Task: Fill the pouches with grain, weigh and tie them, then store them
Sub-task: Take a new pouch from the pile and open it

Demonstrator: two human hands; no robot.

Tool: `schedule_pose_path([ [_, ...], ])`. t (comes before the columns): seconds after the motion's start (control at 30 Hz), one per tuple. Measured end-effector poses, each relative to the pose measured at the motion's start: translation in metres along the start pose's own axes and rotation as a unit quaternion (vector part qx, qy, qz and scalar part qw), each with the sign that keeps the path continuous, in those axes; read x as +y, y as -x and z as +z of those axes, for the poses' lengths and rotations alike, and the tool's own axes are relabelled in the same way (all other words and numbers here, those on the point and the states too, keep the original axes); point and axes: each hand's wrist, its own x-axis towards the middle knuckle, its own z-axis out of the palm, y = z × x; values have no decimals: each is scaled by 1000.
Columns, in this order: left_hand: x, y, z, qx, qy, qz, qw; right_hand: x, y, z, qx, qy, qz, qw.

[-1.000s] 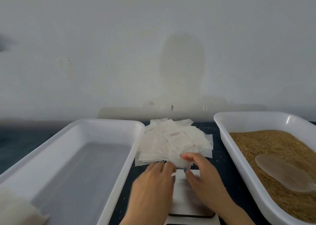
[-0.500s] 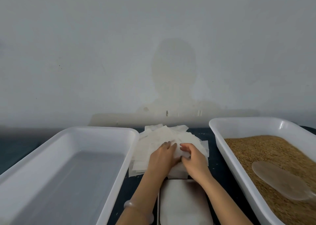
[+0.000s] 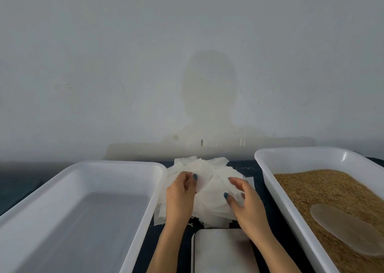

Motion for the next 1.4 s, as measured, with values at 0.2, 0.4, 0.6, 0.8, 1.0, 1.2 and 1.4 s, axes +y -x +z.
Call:
schedule_pose_path([
  [0.2,28,-2,-12,-68,292,-136,944,-28,4,-7,-59,-190,70,977],
  [0.4,21,6,-8,-109,332,-201,915,-33,3,-17,-47,-308,144,939],
  [0.6,10,20,-8,-134,265,-212,931,-30,5,-25,-50,-262,160,950],
  [0.8,14,28,-9,-216,-66,182,957,-28,6,-32,-64,-178,187,964],
  [1.0,12,42,11,-294,-151,230,915,-33,9,-35,-83,-134,169,973],
  [1.2,13,42,11,-265,-146,194,933,-33,9,-35,-87,-206,135,965],
  [1.4,14,40,5,-245,-152,171,942,-32,10,-38,-83,-171,84,978],
])
